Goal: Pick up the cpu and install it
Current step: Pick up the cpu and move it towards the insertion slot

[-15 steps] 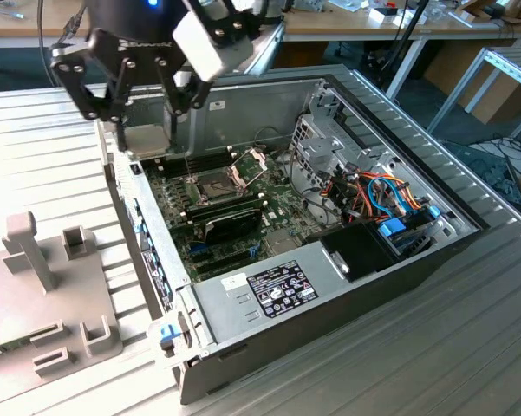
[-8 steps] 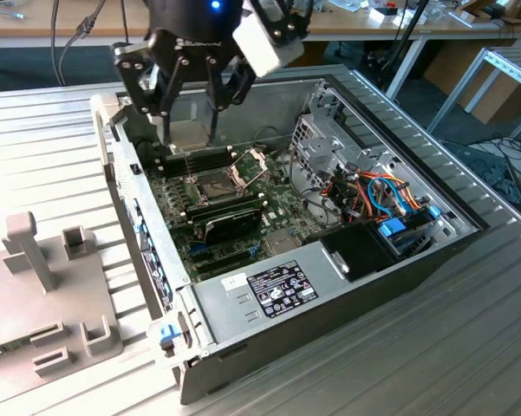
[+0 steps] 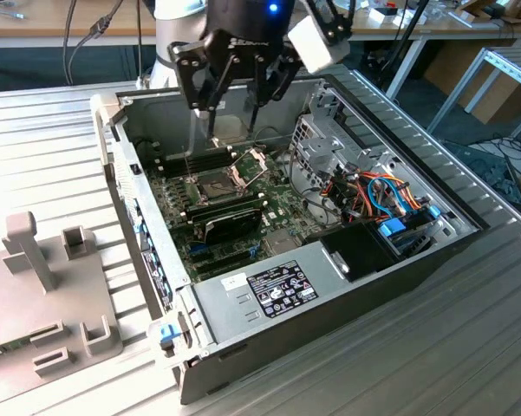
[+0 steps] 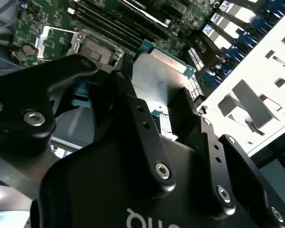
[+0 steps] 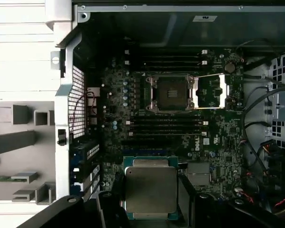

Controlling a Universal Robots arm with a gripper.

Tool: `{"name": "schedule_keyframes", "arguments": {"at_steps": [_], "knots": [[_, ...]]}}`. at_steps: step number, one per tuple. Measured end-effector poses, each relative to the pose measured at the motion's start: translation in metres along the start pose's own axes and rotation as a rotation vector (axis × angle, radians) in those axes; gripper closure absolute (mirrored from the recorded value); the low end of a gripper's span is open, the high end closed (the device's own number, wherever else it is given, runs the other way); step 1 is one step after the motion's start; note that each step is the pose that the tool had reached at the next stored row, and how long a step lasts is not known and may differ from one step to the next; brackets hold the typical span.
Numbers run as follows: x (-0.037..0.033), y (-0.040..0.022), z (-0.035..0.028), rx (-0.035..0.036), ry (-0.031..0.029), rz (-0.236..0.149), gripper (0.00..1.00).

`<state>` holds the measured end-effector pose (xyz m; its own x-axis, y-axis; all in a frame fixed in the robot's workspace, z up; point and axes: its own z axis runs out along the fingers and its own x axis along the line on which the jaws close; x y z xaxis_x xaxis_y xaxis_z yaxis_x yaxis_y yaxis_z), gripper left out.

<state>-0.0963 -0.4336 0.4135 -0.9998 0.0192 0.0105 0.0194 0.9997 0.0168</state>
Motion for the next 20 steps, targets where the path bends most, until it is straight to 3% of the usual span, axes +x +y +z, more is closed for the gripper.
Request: {"name": "schedule_keyframes", "arguments": {"at_steps": [3,5,10,13,20], "knots": [[-0.0132,0.0003,0.0003,-0.0002,0.0002,0.000,0.45],[-0.0275,0.0008,0.0006,-0.0001,0.0003,0.000,0.45],[-0.0519,0.0029,0.0012,-0.0001,0.0002,0.000,0.45],[-0.0590,0.0074,0.0029,-0.0001,0.0003,-0.002,0.45],[-0.0612,0.0248,0.0104,-0.0001,0.0004,-0.004,0.45]]}}
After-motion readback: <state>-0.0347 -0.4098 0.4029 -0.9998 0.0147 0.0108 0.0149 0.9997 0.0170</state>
